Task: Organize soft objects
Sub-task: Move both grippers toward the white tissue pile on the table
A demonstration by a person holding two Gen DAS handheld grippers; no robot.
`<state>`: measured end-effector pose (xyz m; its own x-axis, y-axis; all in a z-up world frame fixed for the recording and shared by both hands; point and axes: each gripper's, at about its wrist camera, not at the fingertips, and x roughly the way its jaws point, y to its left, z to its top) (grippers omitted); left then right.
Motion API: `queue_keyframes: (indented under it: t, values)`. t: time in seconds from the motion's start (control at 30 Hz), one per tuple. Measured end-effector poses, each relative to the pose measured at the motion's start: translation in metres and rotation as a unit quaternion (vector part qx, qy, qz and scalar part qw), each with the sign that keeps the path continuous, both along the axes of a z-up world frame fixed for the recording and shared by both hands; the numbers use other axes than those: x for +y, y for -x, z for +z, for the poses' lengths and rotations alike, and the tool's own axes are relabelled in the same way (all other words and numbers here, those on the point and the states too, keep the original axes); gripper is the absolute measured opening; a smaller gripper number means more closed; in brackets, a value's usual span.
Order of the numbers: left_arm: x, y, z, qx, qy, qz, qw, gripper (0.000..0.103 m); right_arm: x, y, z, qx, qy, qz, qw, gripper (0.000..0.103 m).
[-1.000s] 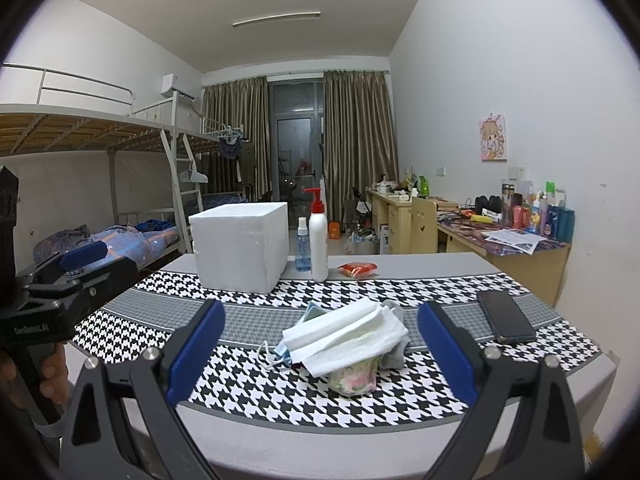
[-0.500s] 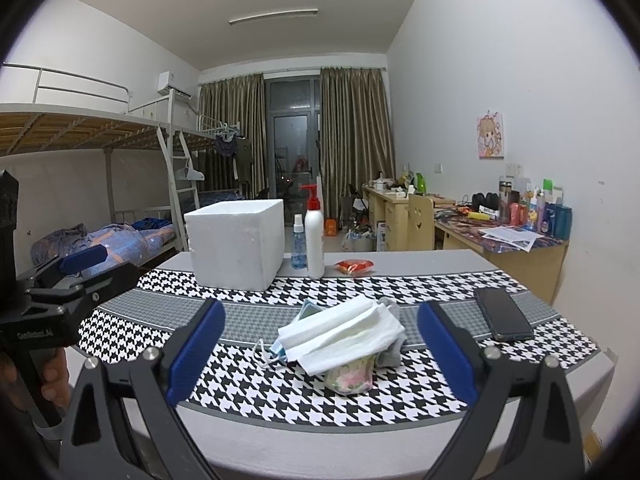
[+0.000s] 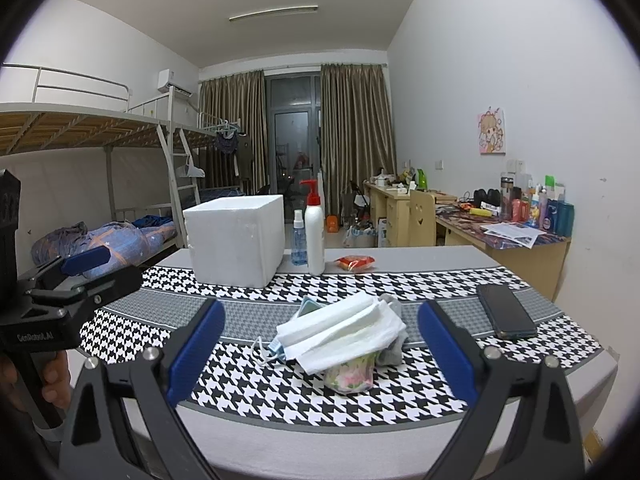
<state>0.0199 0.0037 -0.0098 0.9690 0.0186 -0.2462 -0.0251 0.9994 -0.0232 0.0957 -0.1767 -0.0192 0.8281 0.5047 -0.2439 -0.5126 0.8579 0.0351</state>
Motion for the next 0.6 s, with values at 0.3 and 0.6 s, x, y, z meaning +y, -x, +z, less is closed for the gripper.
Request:
queue_keyframes:
  t: [0.3, 0.6]
  values:
    - [0.001, -0.014, -0.003, 0.017, 0.003, -0.008, 0.9998, 0.102, 0.000, -0.013, -0.004, 0.015, 0.001, -0.006, 1.000, 0.099]
    - [0.003, -0.042, -0.011, 0.054, 0.004, -0.014, 0.9984, 0.102, 0.000, -0.037, -0.013, 0.042, 0.002, -0.014, 0.999, 0.099]
